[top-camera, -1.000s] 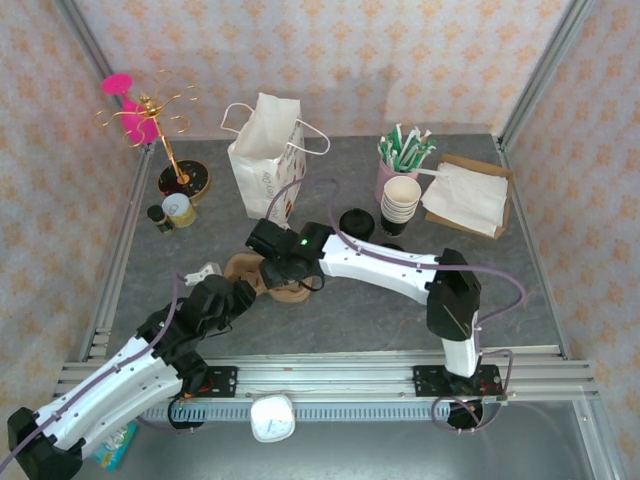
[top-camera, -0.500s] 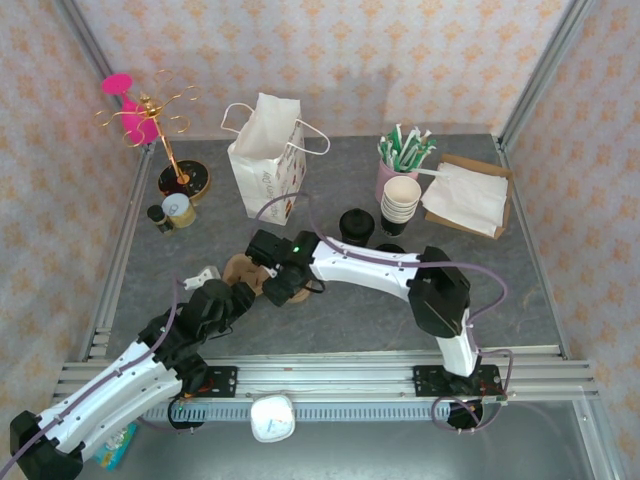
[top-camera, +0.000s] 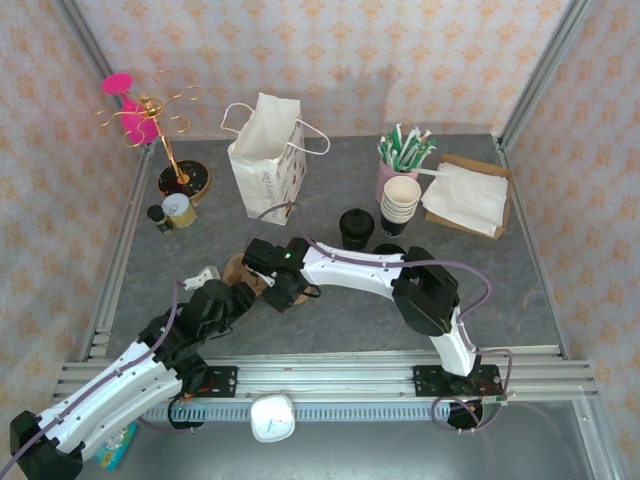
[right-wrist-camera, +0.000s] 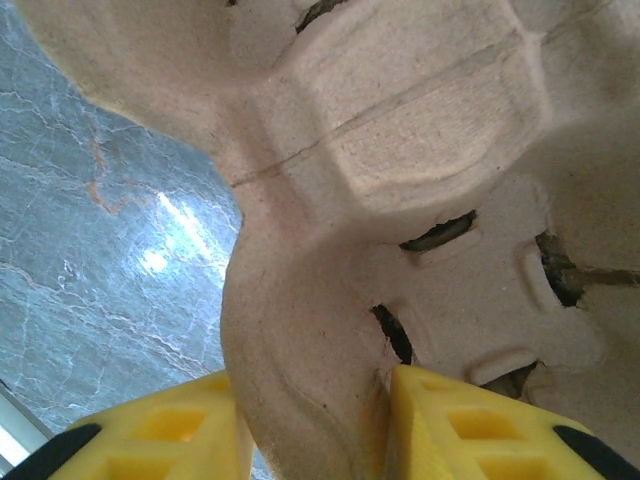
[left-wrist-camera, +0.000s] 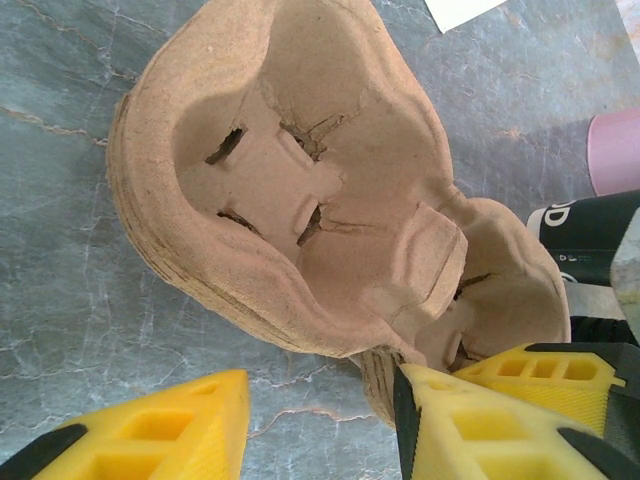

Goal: Pack the takeout coffee

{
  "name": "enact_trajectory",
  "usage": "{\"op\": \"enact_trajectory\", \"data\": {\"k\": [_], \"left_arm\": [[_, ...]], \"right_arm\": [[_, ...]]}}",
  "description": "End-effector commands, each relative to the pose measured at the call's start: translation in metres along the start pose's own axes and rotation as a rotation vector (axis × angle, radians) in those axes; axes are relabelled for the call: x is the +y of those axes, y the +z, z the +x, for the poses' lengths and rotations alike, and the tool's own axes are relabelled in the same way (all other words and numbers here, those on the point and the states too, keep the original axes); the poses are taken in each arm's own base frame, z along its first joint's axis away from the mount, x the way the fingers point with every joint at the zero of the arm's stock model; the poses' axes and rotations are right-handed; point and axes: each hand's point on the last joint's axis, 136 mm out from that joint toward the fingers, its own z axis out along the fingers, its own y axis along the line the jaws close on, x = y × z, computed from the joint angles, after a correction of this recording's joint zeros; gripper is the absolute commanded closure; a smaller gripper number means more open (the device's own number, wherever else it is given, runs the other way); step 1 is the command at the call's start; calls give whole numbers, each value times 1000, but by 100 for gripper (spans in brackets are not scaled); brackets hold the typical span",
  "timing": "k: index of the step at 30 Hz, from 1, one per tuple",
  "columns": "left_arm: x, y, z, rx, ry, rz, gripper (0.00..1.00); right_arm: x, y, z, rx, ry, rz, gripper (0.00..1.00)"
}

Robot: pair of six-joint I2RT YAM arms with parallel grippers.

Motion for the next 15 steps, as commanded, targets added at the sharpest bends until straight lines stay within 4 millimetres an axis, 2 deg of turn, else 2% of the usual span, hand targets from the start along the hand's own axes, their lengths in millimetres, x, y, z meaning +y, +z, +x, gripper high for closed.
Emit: {"op": "enact_trajectory", "data": {"k": [1,6,10,15], "left_arm": [[8,1,-4,-27,1,-26,55],[10,2,-2,-22,-2,-24,55],[10,2,-1,-18,-3,-21,55],[11,3,-1,-19,-6,-24,55]], "right_arm": [[6,-9,-6,-12,-7,-9,58],[2,-16,-5,-17,8,15,56],[-6,-14,0,0,8,60,62],[-6,-13,-1,5,1,63,68]]}}
